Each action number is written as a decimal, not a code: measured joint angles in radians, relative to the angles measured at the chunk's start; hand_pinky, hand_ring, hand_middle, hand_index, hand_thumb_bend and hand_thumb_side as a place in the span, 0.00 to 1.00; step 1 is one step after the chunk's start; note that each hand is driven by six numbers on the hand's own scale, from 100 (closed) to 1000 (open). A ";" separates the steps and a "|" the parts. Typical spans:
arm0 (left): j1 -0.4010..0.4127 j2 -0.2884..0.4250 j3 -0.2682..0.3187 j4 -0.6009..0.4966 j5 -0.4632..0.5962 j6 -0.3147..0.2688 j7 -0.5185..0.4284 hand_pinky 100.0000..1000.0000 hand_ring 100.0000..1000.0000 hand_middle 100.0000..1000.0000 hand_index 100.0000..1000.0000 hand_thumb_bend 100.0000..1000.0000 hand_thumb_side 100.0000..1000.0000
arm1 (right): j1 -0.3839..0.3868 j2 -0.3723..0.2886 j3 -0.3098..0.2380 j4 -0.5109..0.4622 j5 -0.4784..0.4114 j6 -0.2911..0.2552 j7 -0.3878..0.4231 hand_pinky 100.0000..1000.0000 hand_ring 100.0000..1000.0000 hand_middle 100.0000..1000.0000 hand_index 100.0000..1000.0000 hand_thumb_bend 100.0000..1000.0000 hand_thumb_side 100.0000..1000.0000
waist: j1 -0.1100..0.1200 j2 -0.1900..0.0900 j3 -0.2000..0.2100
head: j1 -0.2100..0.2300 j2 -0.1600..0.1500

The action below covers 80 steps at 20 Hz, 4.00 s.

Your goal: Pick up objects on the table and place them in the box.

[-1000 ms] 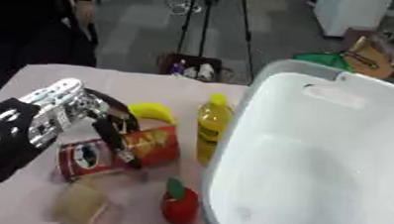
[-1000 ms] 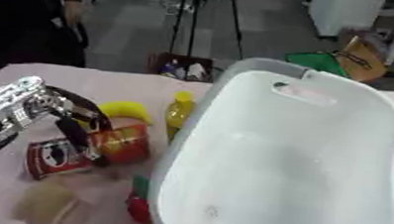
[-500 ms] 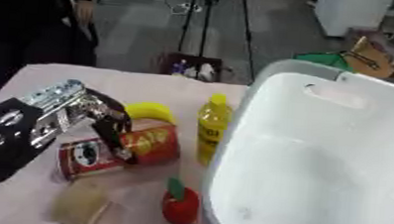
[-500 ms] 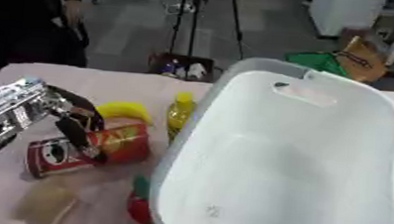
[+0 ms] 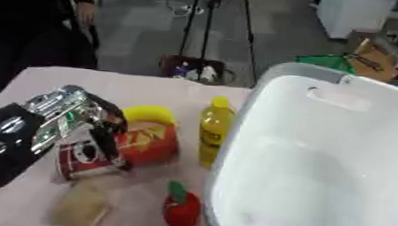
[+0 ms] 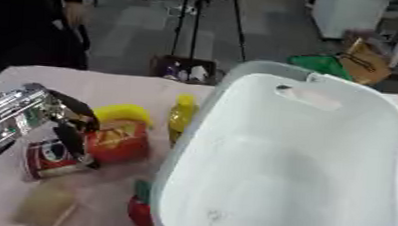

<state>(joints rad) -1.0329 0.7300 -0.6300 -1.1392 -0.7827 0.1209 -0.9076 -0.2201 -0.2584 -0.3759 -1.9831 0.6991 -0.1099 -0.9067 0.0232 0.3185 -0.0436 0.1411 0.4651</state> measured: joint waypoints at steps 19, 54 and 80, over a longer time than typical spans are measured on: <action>0.015 0.000 -0.012 -0.021 0.091 0.090 0.005 0.70 0.63 0.50 0.68 0.40 0.64 | 0.000 0.000 0.000 0.000 -0.001 0.000 0.000 0.68 0.48 0.50 0.66 0.00 0.67 | -0.001 0.003 -0.005 | 0.001 -0.001; 0.000 0.046 0.090 -0.122 -0.075 0.105 0.006 0.62 0.56 0.46 0.64 0.23 0.71 | 0.000 -0.001 -0.001 0.000 -0.001 -0.003 0.000 0.68 0.49 0.50 0.66 0.00 0.68 | 0.006 -0.007 0.003 | -0.001 -0.001; -0.207 0.009 0.222 -0.091 -0.125 0.140 0.008 0.60 0.54 0.45 0.61 0.26 0.74 | 0.019 -0.019 -0.004 0.000 -0.001 -0.002 0.000 0.68 0.49 0.51 0.66 0.00 0.68 | 0.021 -0.056 0.007 | 0.003 0.010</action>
<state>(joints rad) -1.2396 0.7394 -0.4077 -1.2301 -0.9077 0.2606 -0.8998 -0.2016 -0.2776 -0.3800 -1.9831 0.6982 -0.1115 -0.9064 0.0443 0.2627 -0.0364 0.1445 0.4750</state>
